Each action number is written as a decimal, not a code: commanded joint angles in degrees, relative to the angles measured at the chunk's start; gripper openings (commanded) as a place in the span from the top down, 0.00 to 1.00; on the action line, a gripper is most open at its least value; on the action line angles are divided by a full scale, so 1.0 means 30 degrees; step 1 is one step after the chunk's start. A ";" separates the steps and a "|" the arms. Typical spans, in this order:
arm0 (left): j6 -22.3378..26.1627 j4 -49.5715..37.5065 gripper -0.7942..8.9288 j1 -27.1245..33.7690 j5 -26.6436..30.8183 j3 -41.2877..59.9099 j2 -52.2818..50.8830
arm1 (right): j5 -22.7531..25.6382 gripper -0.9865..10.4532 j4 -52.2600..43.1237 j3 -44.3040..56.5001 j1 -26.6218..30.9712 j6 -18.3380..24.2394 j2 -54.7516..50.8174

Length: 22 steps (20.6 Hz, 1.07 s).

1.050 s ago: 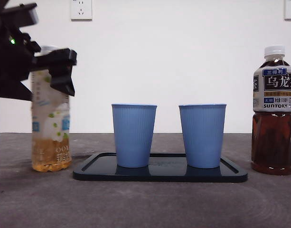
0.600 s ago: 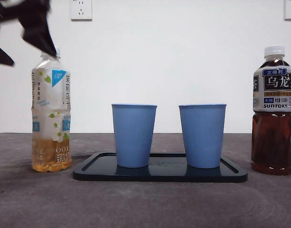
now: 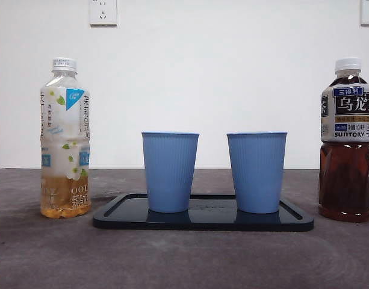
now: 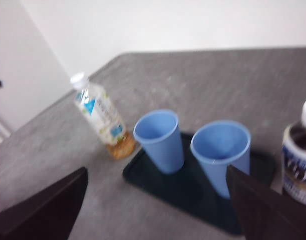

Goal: Pour the drink into the cup

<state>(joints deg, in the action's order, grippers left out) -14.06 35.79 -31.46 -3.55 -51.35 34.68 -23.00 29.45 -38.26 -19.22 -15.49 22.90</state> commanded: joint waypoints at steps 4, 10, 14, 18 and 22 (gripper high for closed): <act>0.1005 0.2244 0.47 -0.0182 -0.2317 -0.1399 -0.1282 | -0.0386 0.53 0.2645 -0.1719 -0.0095 0.0882 0.0058; 0.1005 0.3249 0.47 -0.0182 -0.2914 -0.1428 -0.2506 | -0.0270 0.53 0.6754 -0.4269 -0.0087 0.2557 0.0058; 0.0998 0.3614 0.47 -0.0182 -0.2914 -0.1428 -0.2805 | -0.0372 0.53 0.8633 -0.5260 -0.0087 0.2929 0.0058; 0.1020 0.3643 0.47 -0.0182 -0.2914 -0.1428 -0.2834 | -0.0386 0.53 0.8619 -0.5552 -0.0087 0.2922 0.0058; 0.1253 0.3774 0.70 -0.0182 -0.2907 -0.1428 -0.2834 | -0.0408 0.59 0.8692 -0.5552 -0.0087 0.2820 0.0058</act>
<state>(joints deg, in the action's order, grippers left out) -11.18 47.46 -31.64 -12.12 -54.39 26.17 -24.03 55.94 -53.93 -19.22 -7.53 22.90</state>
